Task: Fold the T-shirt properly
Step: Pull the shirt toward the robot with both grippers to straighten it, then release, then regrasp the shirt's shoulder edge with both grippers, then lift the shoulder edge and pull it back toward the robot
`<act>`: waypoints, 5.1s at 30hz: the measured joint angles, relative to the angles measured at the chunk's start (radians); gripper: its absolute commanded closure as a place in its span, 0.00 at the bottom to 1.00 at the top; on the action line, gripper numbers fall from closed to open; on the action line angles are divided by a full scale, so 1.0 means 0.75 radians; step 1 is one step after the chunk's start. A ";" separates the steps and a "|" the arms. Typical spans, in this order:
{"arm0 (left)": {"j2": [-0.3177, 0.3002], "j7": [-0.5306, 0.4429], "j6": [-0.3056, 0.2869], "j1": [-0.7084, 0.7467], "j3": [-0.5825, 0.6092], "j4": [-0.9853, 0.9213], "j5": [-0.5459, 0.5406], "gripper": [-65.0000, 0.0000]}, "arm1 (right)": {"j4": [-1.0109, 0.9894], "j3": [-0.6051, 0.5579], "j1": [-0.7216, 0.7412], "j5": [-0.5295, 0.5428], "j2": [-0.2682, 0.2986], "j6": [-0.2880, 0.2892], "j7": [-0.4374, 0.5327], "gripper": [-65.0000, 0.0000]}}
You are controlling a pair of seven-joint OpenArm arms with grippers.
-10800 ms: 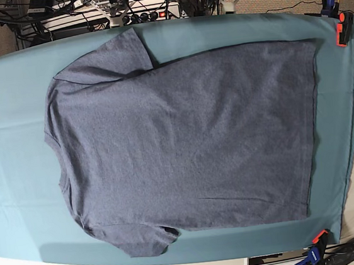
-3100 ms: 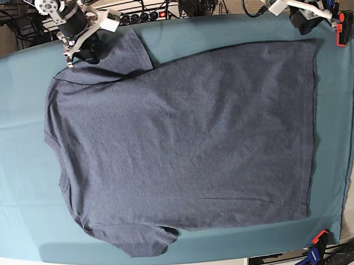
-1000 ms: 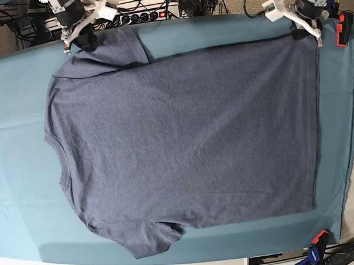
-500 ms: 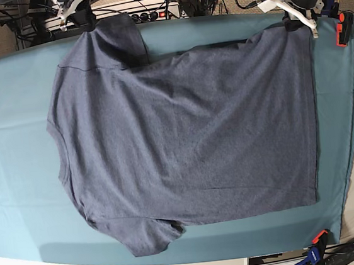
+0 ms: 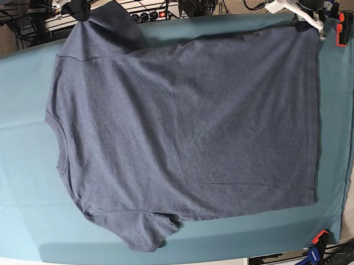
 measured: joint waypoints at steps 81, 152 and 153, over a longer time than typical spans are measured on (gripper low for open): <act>-0.032 -0.101 -0.008 -0.310 -0.009 0.079 -0.250 1.00 | -0.395 0.096 1.098 0.493 -0.438 0.284 0.169 1.00; -0.023 -0.069 -0.018 -0.499 -0.004 -0.031 -0.280 0.61 | -0.270 0.304 1.071 0.528 -0.393 0.163 0.093 0.60; -0.021 -0.052 -0.027 -0.491 -0.004 -0.031 -0.279 0.61 | -0.214 0.304 1.028 0.523 -0.353 0.188 0.080 0.60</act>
